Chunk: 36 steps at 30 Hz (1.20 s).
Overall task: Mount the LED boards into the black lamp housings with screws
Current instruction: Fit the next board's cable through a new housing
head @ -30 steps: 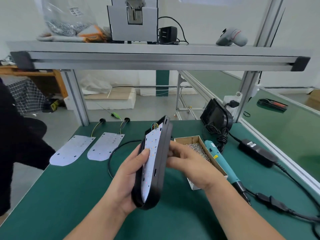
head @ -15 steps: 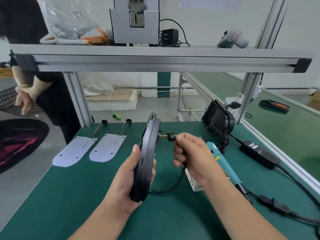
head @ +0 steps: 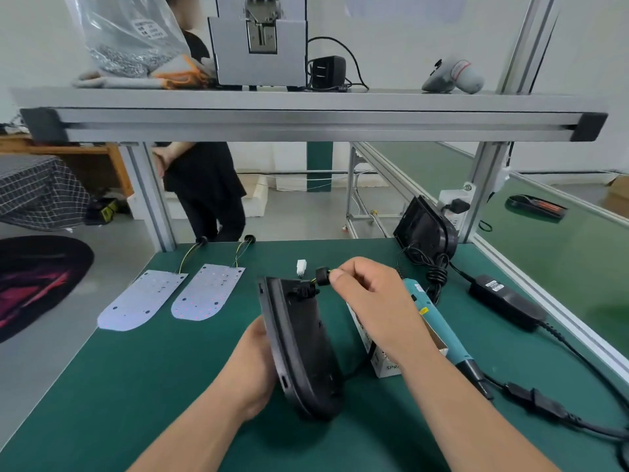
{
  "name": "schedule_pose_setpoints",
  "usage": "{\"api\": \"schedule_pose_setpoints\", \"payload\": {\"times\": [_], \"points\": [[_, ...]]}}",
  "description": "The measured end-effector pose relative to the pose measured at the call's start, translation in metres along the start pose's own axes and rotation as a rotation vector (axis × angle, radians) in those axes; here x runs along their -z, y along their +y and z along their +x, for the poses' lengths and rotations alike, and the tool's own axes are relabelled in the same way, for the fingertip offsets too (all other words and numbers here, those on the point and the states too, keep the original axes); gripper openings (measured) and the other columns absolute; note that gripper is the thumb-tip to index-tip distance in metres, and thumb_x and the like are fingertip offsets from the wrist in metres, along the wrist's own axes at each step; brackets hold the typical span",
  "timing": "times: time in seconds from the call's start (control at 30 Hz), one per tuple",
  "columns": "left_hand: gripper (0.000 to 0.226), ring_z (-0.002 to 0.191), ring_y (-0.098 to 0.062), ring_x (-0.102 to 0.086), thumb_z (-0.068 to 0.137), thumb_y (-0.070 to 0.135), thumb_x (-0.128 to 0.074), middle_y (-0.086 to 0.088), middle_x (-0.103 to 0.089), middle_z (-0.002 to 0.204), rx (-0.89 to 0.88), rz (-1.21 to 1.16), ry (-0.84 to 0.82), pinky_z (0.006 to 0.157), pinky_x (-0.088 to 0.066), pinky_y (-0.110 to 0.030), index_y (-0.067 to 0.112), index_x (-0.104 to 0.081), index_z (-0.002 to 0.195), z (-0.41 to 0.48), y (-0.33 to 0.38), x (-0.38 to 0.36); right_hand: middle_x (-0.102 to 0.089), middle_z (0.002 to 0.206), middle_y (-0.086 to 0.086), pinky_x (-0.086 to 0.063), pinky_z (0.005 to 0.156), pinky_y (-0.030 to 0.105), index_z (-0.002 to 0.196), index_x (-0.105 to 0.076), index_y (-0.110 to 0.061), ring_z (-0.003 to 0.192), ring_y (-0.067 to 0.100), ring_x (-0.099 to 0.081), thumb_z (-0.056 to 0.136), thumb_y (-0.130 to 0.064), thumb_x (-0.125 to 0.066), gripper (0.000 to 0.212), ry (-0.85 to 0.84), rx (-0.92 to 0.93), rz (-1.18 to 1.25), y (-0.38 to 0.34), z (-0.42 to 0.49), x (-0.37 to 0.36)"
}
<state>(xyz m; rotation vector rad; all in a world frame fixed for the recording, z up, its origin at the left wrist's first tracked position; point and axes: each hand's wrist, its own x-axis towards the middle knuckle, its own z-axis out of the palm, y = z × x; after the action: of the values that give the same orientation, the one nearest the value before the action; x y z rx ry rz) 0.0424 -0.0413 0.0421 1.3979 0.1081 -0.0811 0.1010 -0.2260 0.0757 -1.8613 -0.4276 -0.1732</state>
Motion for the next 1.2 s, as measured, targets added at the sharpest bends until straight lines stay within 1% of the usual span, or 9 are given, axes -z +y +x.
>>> {"api": "schedule_pose_setpoints", "payload": {"times": [0.1, 0.2, 0.33, 0.4, 0.5, 0.63, 0.83, 1.07, 1.2], "points": [[0.028, 0.078, -0.023, -0.074, 0.102, 0.014, -0.055, -0.013, -0.08, 0.096, -0.008, -0.061, 0.15, 0.073, -0.063, -0.038, 0.014, -0.082, 0.098, 0.01, 0.012, 0.013, -0.043, 0.056, -0.017, -0.033, 0.049, 0.016, 0.076, -0.059, -0.023, 0.051, 0.003, -0.035, 0.101, -0.036, -0.065, 0.029, -0.002, -0.003, -0.068, -0.001, 0.0, 0.0], [0.03, 0.12, -0.024, -0.072, 0.103, 0.024, -0.056, -0.009, -0.076, 0.127, -0.23, -0.188, 0.329, 0.103, -0.055, -0.051, 0.019, -0.072, 0.128, 0.013, 0.03, 0.04, -0.052, 0.058, -0.016, -0.037, 0.052, 0.016, 0.077, -0.06, -0.023, 0.054, 0.003, -0.043, 0.1, -0.037, -0.066, 0.028, -0.004, 0.029, -0.154, -0.002, -0.004, -0.01], [0.045, 0.134, 0.006, -0.054, 0.093, 0.046, -0.063, 0.026, -0.063, 0.141, -0.677, 0.67, 0.209, 0.111, -0.041, -0.017, 0.045, -0.063, 0.137, 0.0, 0.039, 0.049, -0.067, 0.078, -0.012, -0.047, 0.065, 0.027, 0.085, -0.062, -0.029, 0.074, 0.007, -0.061, 0.099, -0.036, -0.058, 0.016, -0.087, 0.045, -0.312, -0.003, -0.008, -0.026], [0.047, 0.133, 0.004, -0.054, 0.092, 0.042, -0.063, 0.028, -0.062, 0.141, -0.764, 0.99, 0.092, 0.112, -0.042, -0.022, 0.037, -0.064, 0.139, 0.002, 0.029, 0.035, -0.066, 0.078, -0.008, -0.048, 0.07, 0.036, 0.087, -0.059, -0.029, 0.077, 0.01, -0.06, 0.103, -0.033, -0.055, 0.017, -0.127, 0.077, -0.381, -0.002, -0.008, -0.026], [0.038, 0.114, -0.006, -0.062, 0.095, 0.031, -0.063, 0.019, -0.068, 0.121, -0.736, 1.065, 0.018, 0.1, -0.048, -0.032, 0.028, -0.066, 0.132, 0.006, 0.015, 0.018, -0.053, 0.072, -0.009, -0.039, 0.063, 0.04, 0.086, -0.045, -0.025, 0.069, 0.016, -0.052, 0.11, -0.036, -0.046, 0.026, -0.192, 0.153, -0.581, 0.0, -0.01, -0.025], [0.015, 0.094, -0.008, -0.057, 0.098, 0.036, -0.058, 0.014, -0.061, 0.093, -0.636, 1.074, 0.049, 0.084, -0.05, -0.038, 0.036, -0.067, 0.109, 0.015, 0.007, 0.018, -0.049, 0.074, -0.008, -0.041, 0.066, 0.042, 0.092, -0.049, -0.02, 0.073, 0.021, -0.054, 0.111, -0.041, -0.041, 0.03, -0.161, 0.154, -0.693, 0.0, -0.01, -0.026], [0.017, 0.103, -0.005, -0.067, 0.103, 0.04, -0.057, 0.024, -0.072, 0.107, -0.505, 0.87, 0.058, 0.088, -0.057, -0.039, 0.048, -0.067, 0.113, 0.019, -0.001, 0.016, -0.053, 0.084, -0.008, -0.041, 0.064, 0.039, 0.098, -0.053, -0.019, 0.072, 0.021, -0.053, 0.112, -0.039, -0.039, 0.028, -0.103, 0.267, -0.808, 0.0, -0.012, -0.028], [0.03, 0.079, -0.007, -0.064, 0.099, 0.034, -0.053, 0.018, -0.074, 0.092, -0.422, 0.842, 0.057, 0.075, -0.057, -0.036, 0.055, -0.068, 0.114, 0.02, -0.005, 0.014, -0.059, 0.077, -0.002, -0.043, 0.058, 0.042, 0.087, -0.057, -0.014, 0.068, 0.024, -0.054, 0.107, -0.026, -0.052, 0.024, -0.002, 0.354, -0.833, -0.002, -0.012, -0.03], [0.029, 0.087, -0.006, -0.065, 0.098, 0.04, -0.051, 0.023, -0.074, 0.098, -0.386, 0.841, 0.045, 0.077, -0.057, -0.032, 0.056, -0.067, 0.116, 0.019, -0.006, 0.018, -0.059, 0.075, -0.002, -0.048, 0.057, 0.045, 0.086, -0.059, -0.013, 0.068, 0.026, -0.054, 0.102, -0.017, -0.061, 0.017, 0.038, 0.372, -0.823, -0.001, -0.013, -0.031]]}}
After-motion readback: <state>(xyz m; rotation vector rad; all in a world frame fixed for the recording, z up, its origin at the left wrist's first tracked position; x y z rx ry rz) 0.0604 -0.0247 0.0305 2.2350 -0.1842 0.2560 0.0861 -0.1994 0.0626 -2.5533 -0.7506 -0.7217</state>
